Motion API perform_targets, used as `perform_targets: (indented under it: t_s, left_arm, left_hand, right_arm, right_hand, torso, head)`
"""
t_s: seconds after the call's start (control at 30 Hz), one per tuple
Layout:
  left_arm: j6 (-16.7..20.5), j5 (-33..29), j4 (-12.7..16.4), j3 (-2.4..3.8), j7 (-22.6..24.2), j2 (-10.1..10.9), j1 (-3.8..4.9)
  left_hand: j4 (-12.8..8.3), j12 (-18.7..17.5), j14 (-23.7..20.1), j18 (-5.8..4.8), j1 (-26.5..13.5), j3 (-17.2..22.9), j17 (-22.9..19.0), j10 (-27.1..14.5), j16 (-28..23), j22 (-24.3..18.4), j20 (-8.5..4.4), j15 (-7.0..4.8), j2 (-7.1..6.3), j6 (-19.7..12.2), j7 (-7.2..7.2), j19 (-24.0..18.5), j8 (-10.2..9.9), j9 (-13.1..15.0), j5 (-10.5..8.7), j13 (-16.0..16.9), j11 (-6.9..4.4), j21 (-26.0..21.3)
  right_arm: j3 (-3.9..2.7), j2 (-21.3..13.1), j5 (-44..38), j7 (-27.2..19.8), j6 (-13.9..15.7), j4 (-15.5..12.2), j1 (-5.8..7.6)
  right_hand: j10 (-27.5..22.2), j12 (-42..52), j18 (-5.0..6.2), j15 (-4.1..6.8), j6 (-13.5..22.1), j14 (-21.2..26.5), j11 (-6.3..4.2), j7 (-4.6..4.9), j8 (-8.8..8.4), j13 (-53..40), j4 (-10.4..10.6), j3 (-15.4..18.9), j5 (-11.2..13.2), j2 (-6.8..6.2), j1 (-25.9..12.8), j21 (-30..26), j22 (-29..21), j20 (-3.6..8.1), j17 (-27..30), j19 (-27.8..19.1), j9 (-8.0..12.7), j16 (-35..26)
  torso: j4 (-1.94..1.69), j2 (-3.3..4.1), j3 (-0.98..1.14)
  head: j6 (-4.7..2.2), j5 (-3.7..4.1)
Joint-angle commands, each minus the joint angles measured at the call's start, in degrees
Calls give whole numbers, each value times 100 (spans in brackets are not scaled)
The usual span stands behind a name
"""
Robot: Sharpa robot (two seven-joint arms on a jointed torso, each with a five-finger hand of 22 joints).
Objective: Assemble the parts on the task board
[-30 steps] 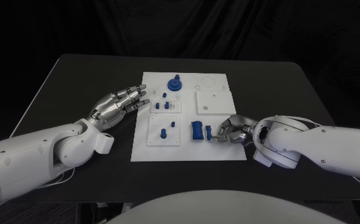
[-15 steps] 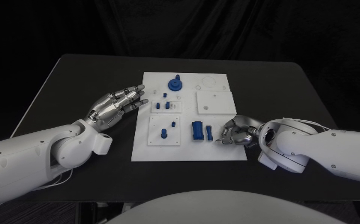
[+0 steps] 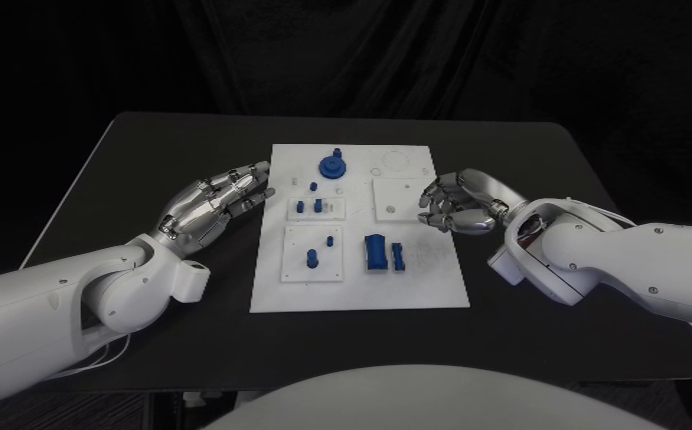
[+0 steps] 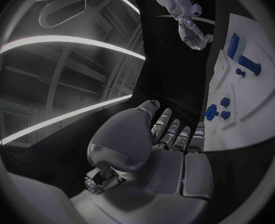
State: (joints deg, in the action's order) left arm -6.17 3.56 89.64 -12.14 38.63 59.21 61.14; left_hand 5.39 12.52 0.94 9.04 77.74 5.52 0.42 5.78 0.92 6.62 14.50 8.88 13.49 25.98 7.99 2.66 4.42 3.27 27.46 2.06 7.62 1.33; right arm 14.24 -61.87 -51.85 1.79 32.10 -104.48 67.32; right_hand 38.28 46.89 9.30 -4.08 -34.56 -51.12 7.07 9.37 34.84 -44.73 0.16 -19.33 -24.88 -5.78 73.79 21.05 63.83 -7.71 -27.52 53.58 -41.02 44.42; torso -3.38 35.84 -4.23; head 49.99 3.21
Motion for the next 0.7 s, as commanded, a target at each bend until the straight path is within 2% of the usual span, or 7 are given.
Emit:
perform_targets:
  t_s: [0.03,0.27,0.47,0.53,0.6,0.63,0.7]
  left_arm:
    - [292,-17,42,8,805,-21,33]
    - [384,-26,0,8,895,-135,48]
    - [428,-151,-66,7,979,-269,49]
    - [436,-175,-101,7,1025,-322,48]
    - [451,-182,-137,7,1047,-364,46]
    - [358,-71,-104,1,15,-325,32]
    - [392,-73,-103,10,8,-333,32]
  left_hand:
    - [13,-24,-64,111,-6,59,-27,7,-62,-199,-58,-136,-84,-37,-11,-117,-35,-7,24,-6,-62,-47]
    - [148,-79,-94,115,-95,32,-42,-2,-92,-359,-239,-299,-125,-76,-63,-190,-63,-18,21,-12,-148,-72]
    - [605,-325,-94,95,-236,-299,-42,-176,-92,-463,-415,-446,-195,-736,-257,-223,-228,-104,17,-41,-329,-89]
    - [926,-514,-94,17,-228,-573,-42,-337,-92,-508,-419,-371,-218,-1541,-1153,-232,-298,-185,-6,-66,-309,-97]
    - [1047,-523,-94,13,-208,-680,-42,-346,-92,-525,-431,-380,-209,-1564,-1230,-236,-304,-186,-30,-67,-304,-100]
    - [518,-729,-94,-219,-2468,-552,-42,-578,-92,-662,-700,-888,-543,-1845,-799,-266,-442,-327,-824,-206,-762,-133]
    - [524,-760,-94,-222,-2723,-552,-42,-578,-92,-662,-760,-888,-587,-1892,-799,-266,-442,-327,-927,-206,-762,-133]
  right_arm:
    - [-1,28,937,-1698,539,93,23]
    - [1,91,1728,-2848,256,325,-26]
    - [2,125,2134,-3422,137,513,-187]
    - [2,142,2199,-3557,96,583,-248]
    - [2,152,2235,-3627,40,630,-301]
    - [5,140,1857,-3020,176,583,-247]
    - [-9,156,1890,-3021,186,592,-252]
  right_hand:
    - [-592,-638,-235,-430,385,783,399,101,-121,605,89,4,176,13,169,-760,-576,-259,492,-603,313,-678]
    - [-2372,-1658,-537,-1011,1388,2593,692,-52,-827,1944,626,621,831,63,468,-1785,-2636,-821,1702,-2588,1556,-2099]
    - [-3617,-3015,-592,-774,2501,4641,91,-828,-1656,3240,1693,1867,1120,-588,1087,-2000,-5330,-923,2392,-4905,2550,-3435]
    - [-3779,-3493,-585,-708,2700,4873,-299,-1244,-1878,3618,1708,2039,1182,-778,1039,-2017,-5541,-922,2525,-5021,2789,-3752]
    - [-3806,-3636,-584,-673,2717,4917,-410,-1405,-1932,3740,1724,2106,1224,-843,1009,-2022,-5614,-923,2557,-5055,2874,-3821]
    - [-3828,-3894,-930,-355,2925,5112,-707,-937,-2371,3909,1197,1933,1580,-369,-1506,-2105,-5813,-412,2752,-5358,3207,-3976]
    - [-3828,-3973,-930,-312,2954,5112,-707,-937,-2442,3969,1145,1933,1641,-365,-1775,-2105,-5861,-356,2752,-5358,3274,-4020]
  torso:
    - [106,-157,17]
    - [211,-369,49]
    - [270,-490,89]
    - [284,-536,116]
    - [279,-557,130]
    - [255,-465,86]
    - [256,-465,89]
  head:
    - [1,-93]
    - [1,-240]
    - [1,-319]
    - [1,-353]
    - [1,-361]
    - [-1,-337]
    - [-18,-337]
